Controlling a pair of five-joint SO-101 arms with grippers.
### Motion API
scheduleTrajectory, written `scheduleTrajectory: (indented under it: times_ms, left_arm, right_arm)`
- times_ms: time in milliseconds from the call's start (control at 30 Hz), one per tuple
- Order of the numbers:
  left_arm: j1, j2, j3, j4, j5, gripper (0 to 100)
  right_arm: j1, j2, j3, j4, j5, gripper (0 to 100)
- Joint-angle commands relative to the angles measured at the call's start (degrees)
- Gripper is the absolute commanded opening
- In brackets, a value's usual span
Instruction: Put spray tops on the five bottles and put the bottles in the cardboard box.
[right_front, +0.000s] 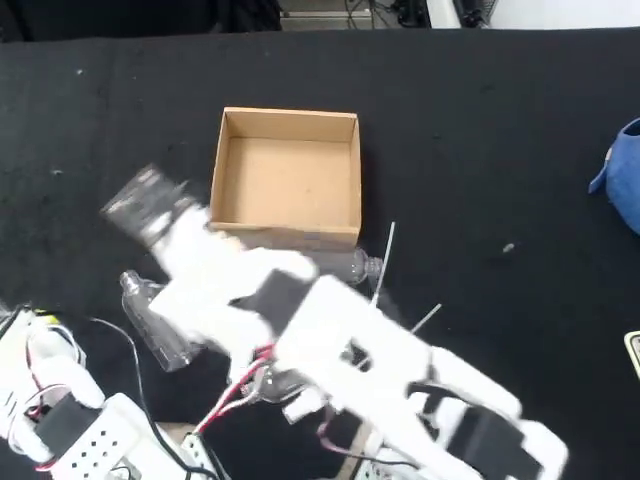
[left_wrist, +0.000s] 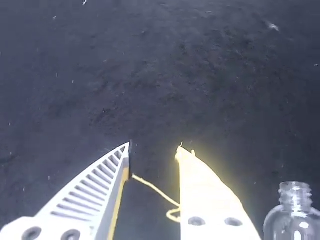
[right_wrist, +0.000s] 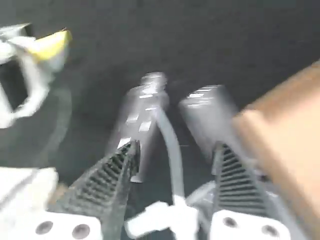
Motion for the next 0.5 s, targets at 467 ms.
scheduleTrajectory:
  times_ms: [467]
  left_arm:
    - [18.1,5.5,-14.8,6.2,-3.4,17]
  right_arm:
    - [53.5,-12.3,16.0,3.3,8.4,19.4]
